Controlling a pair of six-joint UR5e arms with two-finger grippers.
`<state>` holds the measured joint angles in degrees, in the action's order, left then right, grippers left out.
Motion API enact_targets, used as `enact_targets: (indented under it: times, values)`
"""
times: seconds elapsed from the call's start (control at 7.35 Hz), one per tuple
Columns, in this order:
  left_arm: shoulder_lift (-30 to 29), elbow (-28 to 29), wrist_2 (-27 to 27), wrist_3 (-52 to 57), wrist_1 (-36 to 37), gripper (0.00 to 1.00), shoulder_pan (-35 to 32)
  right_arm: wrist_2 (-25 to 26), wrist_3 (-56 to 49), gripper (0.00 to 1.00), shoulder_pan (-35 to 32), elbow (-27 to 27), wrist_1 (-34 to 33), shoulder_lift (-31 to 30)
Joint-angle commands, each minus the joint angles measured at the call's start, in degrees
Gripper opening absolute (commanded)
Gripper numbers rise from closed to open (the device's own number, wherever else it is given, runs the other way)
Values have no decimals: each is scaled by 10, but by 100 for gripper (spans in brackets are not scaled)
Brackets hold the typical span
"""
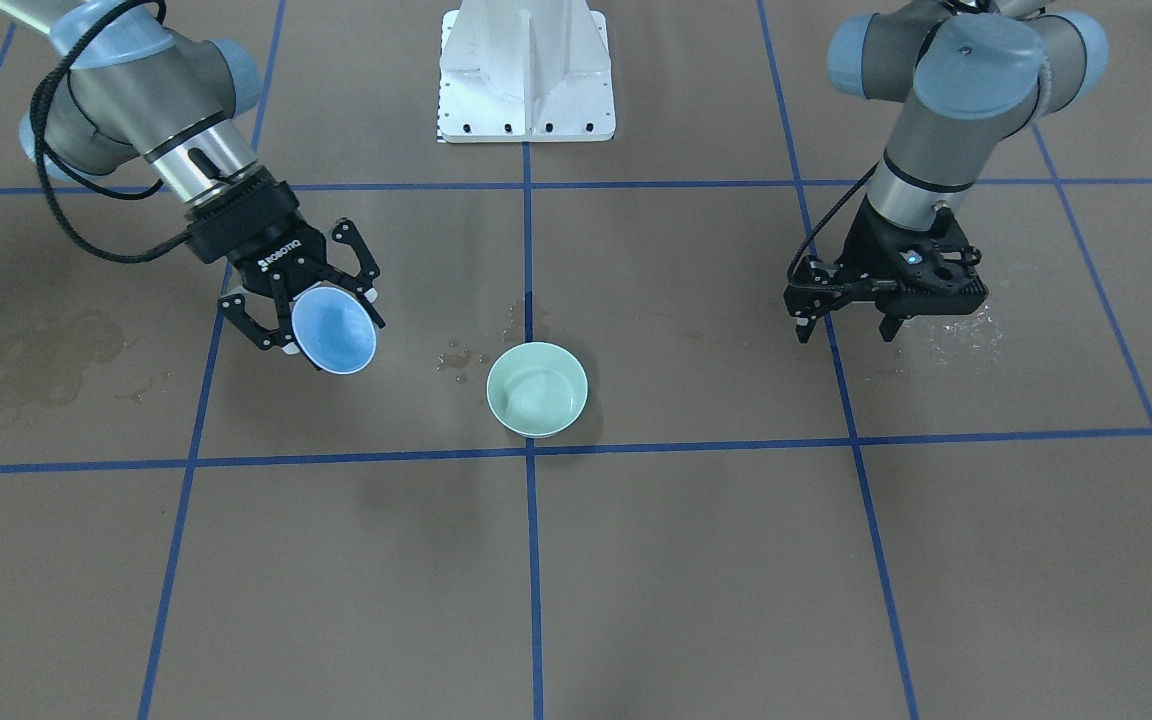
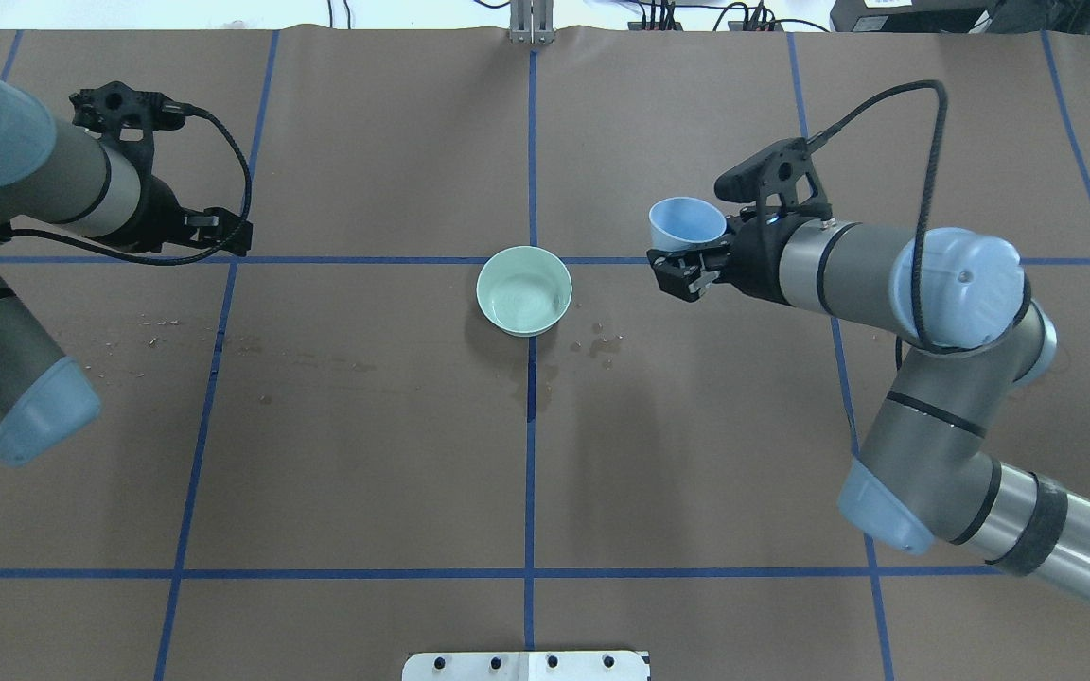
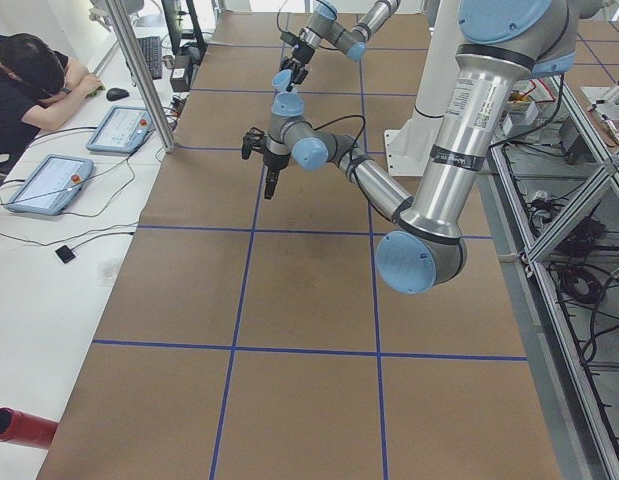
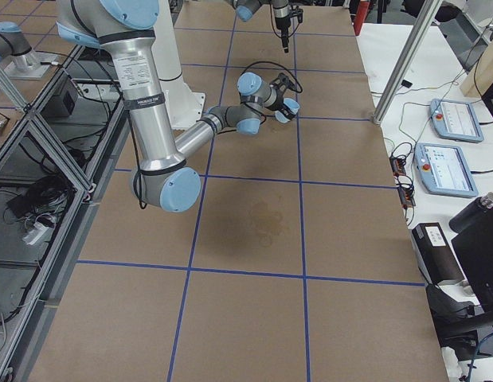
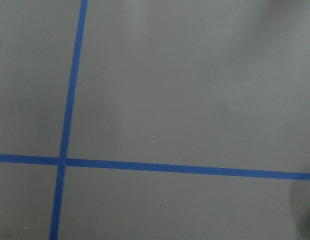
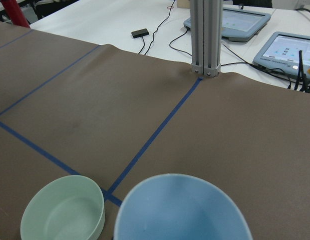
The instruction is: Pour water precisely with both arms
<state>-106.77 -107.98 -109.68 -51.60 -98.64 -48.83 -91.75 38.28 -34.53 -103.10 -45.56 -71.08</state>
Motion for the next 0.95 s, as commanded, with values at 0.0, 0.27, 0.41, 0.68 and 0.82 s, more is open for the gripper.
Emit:
enact_targets:
  times: [0.0, 0.27, 0.41, 0.68, 0.82]
  values:
    - [41, -7, -1, 69, -2, 100, -25, 44, -62, 0, 52, -3, -116, 63]
    - [45, -10, -1, 69, 0, 100, -28, 38, -73, 0, 67, 1, -229, 123]
    - [46, -9, -1, 69, 1, 100, -28, 34, -75, 0, 75, 7, -282, 147]
    - [47, -8, -1, 69, 0, 100, -28, -14, -110, 0, 76, 11, -363, 155]
    - [47, -7, -1, 69, 0, 100, -28, -38, -113, 0, 76, 12, -399, 157]
